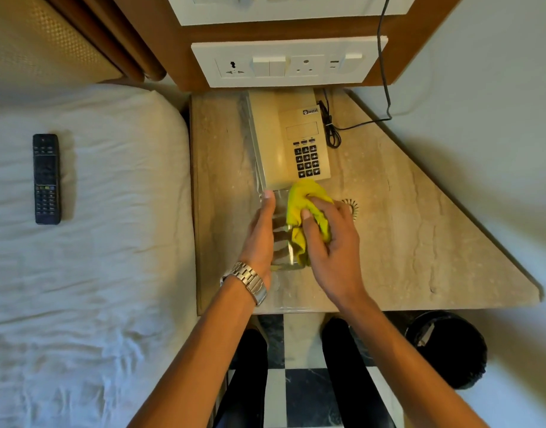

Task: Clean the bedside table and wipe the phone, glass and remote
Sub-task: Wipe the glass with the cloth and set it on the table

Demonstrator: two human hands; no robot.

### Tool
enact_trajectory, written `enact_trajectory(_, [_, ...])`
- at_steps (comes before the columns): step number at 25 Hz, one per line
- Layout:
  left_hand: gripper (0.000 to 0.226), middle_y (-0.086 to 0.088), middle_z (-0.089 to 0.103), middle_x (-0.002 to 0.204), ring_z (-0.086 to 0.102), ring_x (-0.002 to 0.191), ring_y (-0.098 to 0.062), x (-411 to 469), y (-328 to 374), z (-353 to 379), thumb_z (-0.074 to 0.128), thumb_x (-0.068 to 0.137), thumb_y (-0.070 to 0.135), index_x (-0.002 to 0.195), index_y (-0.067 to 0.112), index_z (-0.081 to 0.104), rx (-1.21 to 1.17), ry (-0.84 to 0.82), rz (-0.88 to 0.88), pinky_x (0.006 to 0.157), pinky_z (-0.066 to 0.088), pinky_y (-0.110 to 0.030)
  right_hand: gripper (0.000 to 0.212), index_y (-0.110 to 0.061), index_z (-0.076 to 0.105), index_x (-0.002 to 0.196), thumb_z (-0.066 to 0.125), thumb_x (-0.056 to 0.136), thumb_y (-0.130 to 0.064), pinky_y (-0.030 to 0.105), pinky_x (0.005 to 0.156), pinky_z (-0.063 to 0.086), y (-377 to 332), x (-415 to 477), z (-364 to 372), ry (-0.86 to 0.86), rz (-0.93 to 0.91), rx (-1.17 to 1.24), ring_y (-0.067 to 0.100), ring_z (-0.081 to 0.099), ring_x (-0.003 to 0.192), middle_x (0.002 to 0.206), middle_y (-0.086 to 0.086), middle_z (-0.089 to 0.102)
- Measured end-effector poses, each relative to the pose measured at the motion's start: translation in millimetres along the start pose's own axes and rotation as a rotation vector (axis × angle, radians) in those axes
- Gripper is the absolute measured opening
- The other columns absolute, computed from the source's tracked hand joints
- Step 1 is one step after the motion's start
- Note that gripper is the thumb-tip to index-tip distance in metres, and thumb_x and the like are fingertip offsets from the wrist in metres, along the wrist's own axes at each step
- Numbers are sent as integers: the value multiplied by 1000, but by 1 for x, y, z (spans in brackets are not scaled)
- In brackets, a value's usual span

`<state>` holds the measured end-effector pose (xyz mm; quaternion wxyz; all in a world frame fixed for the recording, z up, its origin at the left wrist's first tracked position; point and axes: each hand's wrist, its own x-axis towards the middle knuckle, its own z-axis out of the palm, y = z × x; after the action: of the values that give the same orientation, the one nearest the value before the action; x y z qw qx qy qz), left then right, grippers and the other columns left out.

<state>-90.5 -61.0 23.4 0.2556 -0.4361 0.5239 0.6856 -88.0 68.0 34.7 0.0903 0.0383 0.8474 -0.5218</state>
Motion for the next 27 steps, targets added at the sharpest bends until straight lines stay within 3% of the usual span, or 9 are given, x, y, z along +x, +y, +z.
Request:
enact_trajectory(4, [81,-6,75,100,70,91,-23,1,-2,-9,40,86,80,120,13,71,56,28,-3,72,53,-33,26,-26,65,127,60,102,-22,8,92,44,5,-52,-6,-106,-28,36,3,56,115,122,-5,54])
enact_trajectory(7, [67,-7,77,108,75,98,-25,-2,-18,4,41,94,72,125,19,68,34,13,-28,69,61,-35,29,-24,64,130,59,102,-23,14,89,48,12,-6,-15,-26,36,-32,4,56,109,118,0,56])
enact_trajectory(11, [69,-16,72,122,72,99,-26,1,-12,14,30,97,74,131,23,63,-104,70,-91,82,60,-43,30,-27,63,133,58,103,-26,14,92,48,17,-16,-19,-69,13,-6,8,57,113,123,-1,56])
enact_trajectory(14, [90,-14,68,128,68,113,-33,1,-9,12,42,79,89,138,23,56,-4,52,-71,101,53,-55,28,-28,65,130,59,103,-24,14,91,49,17,-68,-22,-122,55,84,7,61,114,122,-4,58])
enact_trajectory(17, [85,-10,75,117,74,104,-29,-3,-11,15,54,72,89,125,25,67,42,-37,-23,90,60,-53,30,-17,65,132,59,103,-19,7,89,43,16,-21,-25,-23,103,71,4,59,108,117,4,63])
enact_trajectory(20, [75,-6,79,108,75,101,-23,3,-9,15,46,82,86,110,24,77,-43,-25,-25,88,61,-44,30,-14,65,131,60,102,-17,8,90,44,8,12,-27,-21,59,67,9,59,109,118,7,63])
enact_trajectory(23, [79,-7,76,114,73,106,-26,9,-14,12,35,88,85,126,25,70,-34,52,-73,93,57,-46,28,-20,66,129,61,101,-21,10,89,47,10,-46,-21,-97,89,91,8,60,111,119,1,59])
enact_trajectory(26, [93,-2,75,94,74,77,-16,-1,-25,9,36,82,90,132,17,64,-37,-2,-87,65,58,-33,27,-20,66,128,60,102,-19,6,86,45,13,-62,-20,-62,118,116,6,61,109,116,1,59])
enact_trajectory(27, [91,-2,77,95,75,81,-18,-4,-31,10,40,80,91,128,18,67,-12,-28,-68,63,57,-32,28,-18,66,129,60,102,-18,5,86,44,16,-47,-21,-37,144,100,3,60,107,115,3,60])
